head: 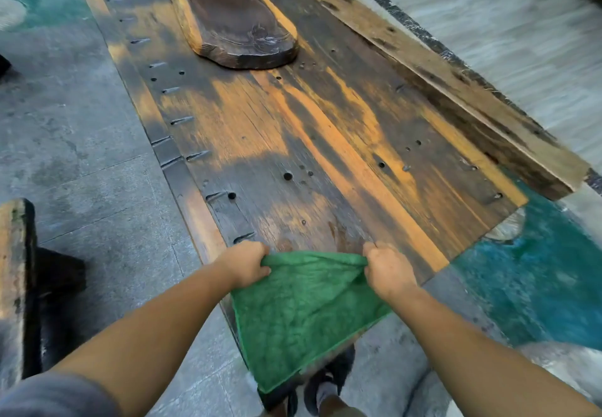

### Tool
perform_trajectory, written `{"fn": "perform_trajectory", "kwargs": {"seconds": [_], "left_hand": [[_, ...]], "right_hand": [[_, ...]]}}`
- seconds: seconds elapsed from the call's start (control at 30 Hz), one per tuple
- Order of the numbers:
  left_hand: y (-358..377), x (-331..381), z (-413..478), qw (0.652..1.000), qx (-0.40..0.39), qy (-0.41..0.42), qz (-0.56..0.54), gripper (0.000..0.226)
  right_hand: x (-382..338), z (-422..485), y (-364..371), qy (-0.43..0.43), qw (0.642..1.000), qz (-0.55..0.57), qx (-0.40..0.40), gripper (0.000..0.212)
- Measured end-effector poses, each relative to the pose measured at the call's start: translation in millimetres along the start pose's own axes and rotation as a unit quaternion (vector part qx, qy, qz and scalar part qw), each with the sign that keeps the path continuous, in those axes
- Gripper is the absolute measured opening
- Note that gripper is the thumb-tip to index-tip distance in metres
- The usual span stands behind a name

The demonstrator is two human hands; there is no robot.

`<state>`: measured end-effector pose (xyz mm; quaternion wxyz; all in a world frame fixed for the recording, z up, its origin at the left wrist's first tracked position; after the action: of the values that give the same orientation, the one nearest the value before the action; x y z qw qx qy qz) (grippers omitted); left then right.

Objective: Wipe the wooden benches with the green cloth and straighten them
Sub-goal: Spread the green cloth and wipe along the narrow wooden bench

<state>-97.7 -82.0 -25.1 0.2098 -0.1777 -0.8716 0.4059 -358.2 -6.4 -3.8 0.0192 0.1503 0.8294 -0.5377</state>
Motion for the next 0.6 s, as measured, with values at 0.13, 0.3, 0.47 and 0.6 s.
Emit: {"fn": "perform_trajectory", "kwargs": {"seconds": [0.13,0.3,0.47,0.6], "left_hand": [[-39.6,45.9,7.2,0.998,0.038,0.043,0.003,0.024],[-73.6,116.6,21.9,0.995,0.064,0.081,0.002,0.024],[-103.7,209.6,50.4,0.990,0.089,0.111,0.006,0.019],[-123.4,295.3,74.5,0.985,0.115,0.129,0.029,0.024]], "right_hand": [[44.4,-29.4,-32.1,0.052,0.997,0.032,0.048,0.018],[112.8,-65.7,-66.6,0.099,0.985,0.083,0.111,0.012],[201.3,-99.0,-95.4,0.139,0.972,0.106,0.155,0.013],[288.0,-130.3,-120.4,0.168,0.960,0.125,0.188,0.010]]}}
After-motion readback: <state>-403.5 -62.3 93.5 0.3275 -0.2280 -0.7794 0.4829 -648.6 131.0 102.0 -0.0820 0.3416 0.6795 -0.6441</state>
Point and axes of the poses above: each hand's wrist, its own z-axis towards the middle knuckle, its own y-axis out of the palm, x = y × z, the point moved 7 cm from there along z, towards the middle knuckle, and after that the axes turned 9 degrees about z, right-handed, at the moved point
